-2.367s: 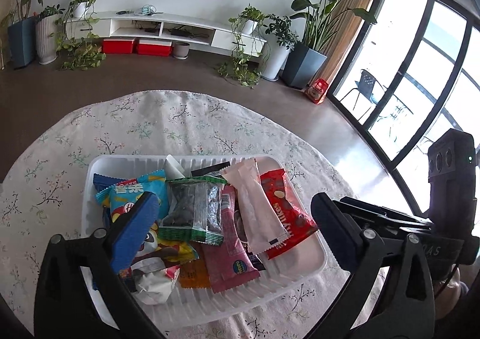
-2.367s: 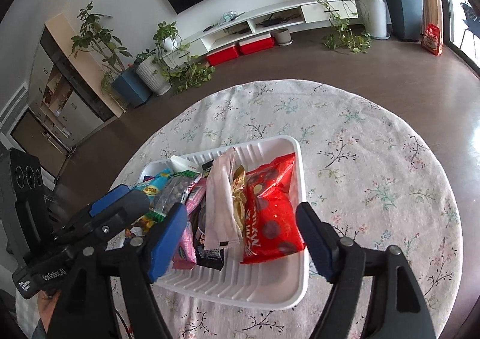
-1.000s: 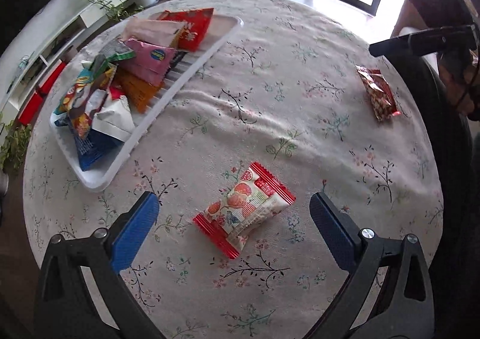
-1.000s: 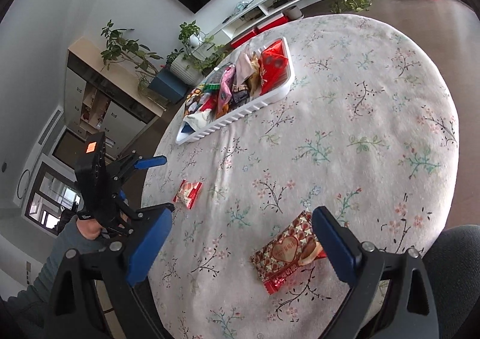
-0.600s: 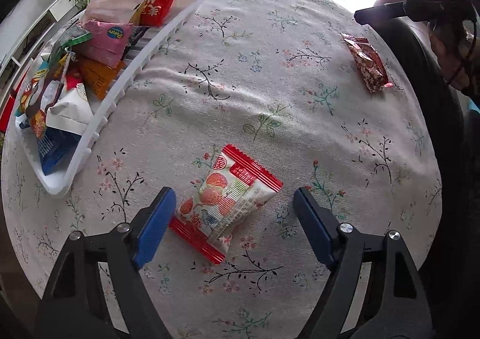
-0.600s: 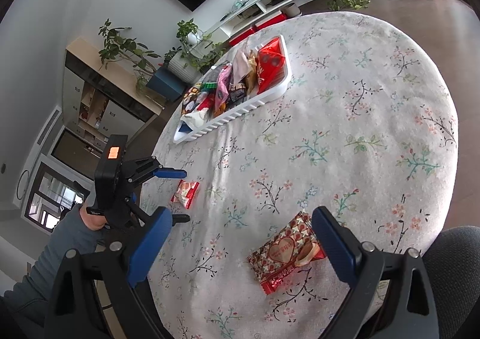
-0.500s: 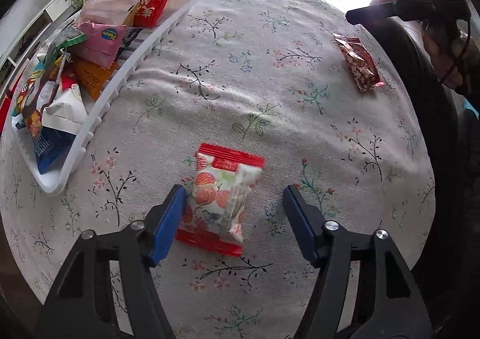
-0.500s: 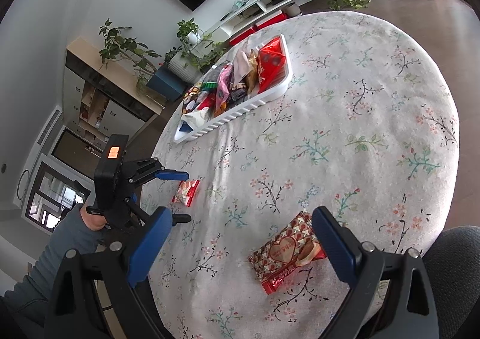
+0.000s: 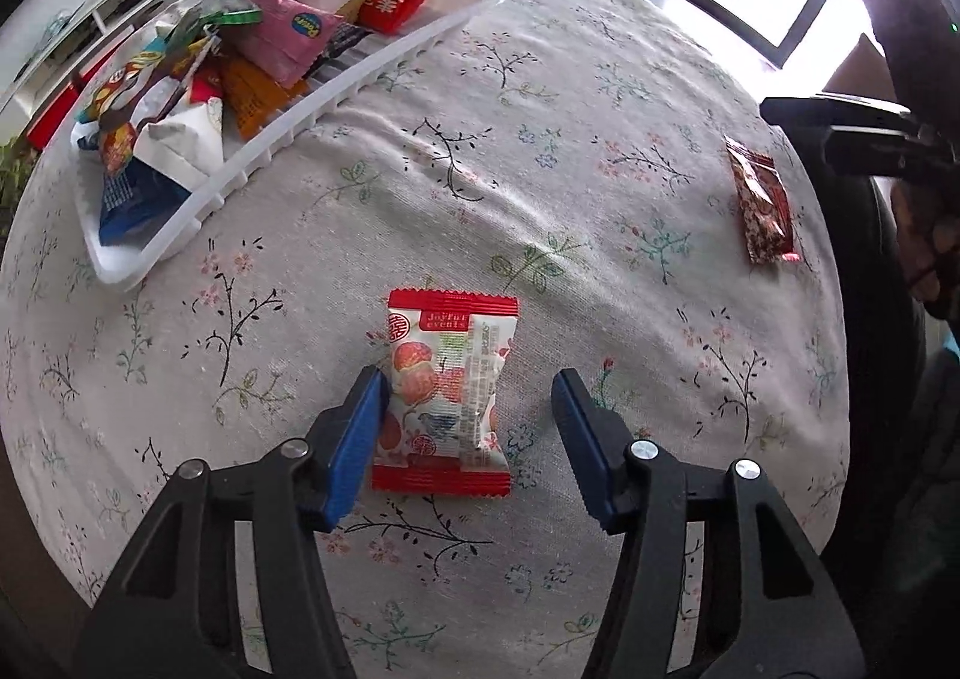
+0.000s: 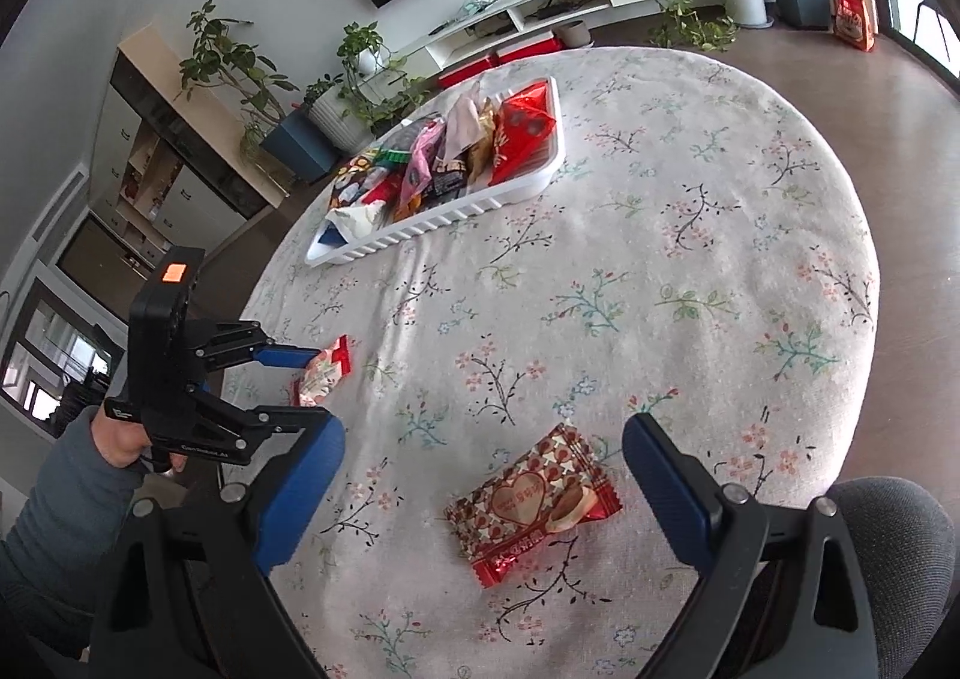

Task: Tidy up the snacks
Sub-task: 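Grasp and lift the red-and-white fruit candy packet with the left gripper, then grasp the red heart-patterned packet with the right gripper while the left holds the candy packet, then carry the candy packet and heart packet over the white tray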

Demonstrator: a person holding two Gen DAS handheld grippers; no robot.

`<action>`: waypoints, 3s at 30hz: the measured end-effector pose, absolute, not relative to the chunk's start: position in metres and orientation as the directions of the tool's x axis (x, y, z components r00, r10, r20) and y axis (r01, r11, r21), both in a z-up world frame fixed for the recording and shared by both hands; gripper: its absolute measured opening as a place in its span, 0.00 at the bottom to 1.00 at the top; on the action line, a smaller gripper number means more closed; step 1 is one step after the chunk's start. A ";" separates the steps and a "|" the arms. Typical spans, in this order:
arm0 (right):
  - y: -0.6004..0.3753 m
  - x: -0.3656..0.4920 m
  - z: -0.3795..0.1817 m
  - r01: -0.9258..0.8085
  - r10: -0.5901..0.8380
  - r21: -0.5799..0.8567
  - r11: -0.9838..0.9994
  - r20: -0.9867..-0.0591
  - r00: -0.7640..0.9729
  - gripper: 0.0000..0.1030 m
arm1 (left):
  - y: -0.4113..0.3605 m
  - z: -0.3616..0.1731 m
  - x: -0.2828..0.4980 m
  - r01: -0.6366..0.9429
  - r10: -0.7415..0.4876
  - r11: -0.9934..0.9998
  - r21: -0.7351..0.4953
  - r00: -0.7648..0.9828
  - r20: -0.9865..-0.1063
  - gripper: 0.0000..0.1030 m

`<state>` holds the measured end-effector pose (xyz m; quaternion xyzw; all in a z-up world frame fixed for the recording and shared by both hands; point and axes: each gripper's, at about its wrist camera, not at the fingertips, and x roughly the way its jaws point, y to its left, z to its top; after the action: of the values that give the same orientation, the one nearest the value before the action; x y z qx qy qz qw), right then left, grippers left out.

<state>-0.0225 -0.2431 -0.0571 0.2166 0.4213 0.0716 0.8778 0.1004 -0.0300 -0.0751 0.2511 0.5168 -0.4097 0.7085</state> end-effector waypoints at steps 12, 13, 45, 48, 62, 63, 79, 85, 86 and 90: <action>-0.239 -0.033 -0.072 0.143 0.242 0.397 0.906 -0.767 0.594 0.84 | -0.033 -0.075 0.078 0.778 -0.319 0.626 -0.051 0.196 -0.927 0.32; -0.237 -0.033 -0.073 0.148 0.241 0.397 0.906 -0.769 0.591 0.84 | -0.032 -0.074 0.077 0.767 -0.326 0.639 -0.058 0.202 -0.923 0.31; -0.183 0.007 -0.087 0.113 0.170 0.256 0.960 -0.854 0.491 0.72 | 0.002 -0.068 0.048 0.612 -0.466 0.760 -0.221 0.275 -0.841 0.30; -0.175 0.007 -0.088 0.071 0.124 0.185 0.980 -0.856 0.503 0.71 | 0.001 -0.069 0.049 0.591 -0.460 0.775 -0.224 0.283 -0.842 0.30; -0.164 0.001 -0.089 -0.036 0.009 -0.011 0.999 -0.857 0.515 0.33 | -0.008 -0.073 0.042 0.562 -0.436 0.801 -0.205 0.314 -0.844 0.30; -0.164 0.001 -0.089 -0.038 0.015 -0.005 0.999 -0.858 0.514 0.32 | -0.008 -0.073 0.042 0.560 -0.435 0.803 -0.204 0.316 -0.843 0.30; -0.195 0.007 -0.058 0.003 0.173 0.213 0.977 -0.801 0.573 0.26 | -0.002 -0.063 0.047 0.527 -0.440 0.823 -0.212 0.356 -0.824 0.30; -0.203 0.018 -0.047 0.004 0.191 0.242 0.970 -0.779 0.597 0.26 | 0.004 -0.051 0.060 0.510 -0.450 0.831 -0.223 0.380 -0.808 0.30; -0.206 0.021 -0.043 0.006 0.193 0.247 0.969 -0.772 0.605 0.26 | 0.005 -0.047 0.064 0.508 -0.451 0.832 -0.223 0.385 -0.805 0.30; -0.220 0.040 -0.019 0.008 0.195 0.264 0.964 -0.731 0.653 0.26 | 0.009 -0.028 0.088 0.495 -0.475 0.834 -0.244 0.417 -0.775 0.30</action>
<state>0.0398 -0.2204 -0.0193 0.1228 0.4130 0.0519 0.9009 0.0875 0.0088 -0.0275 0.0112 0.4564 -0.2882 0.8417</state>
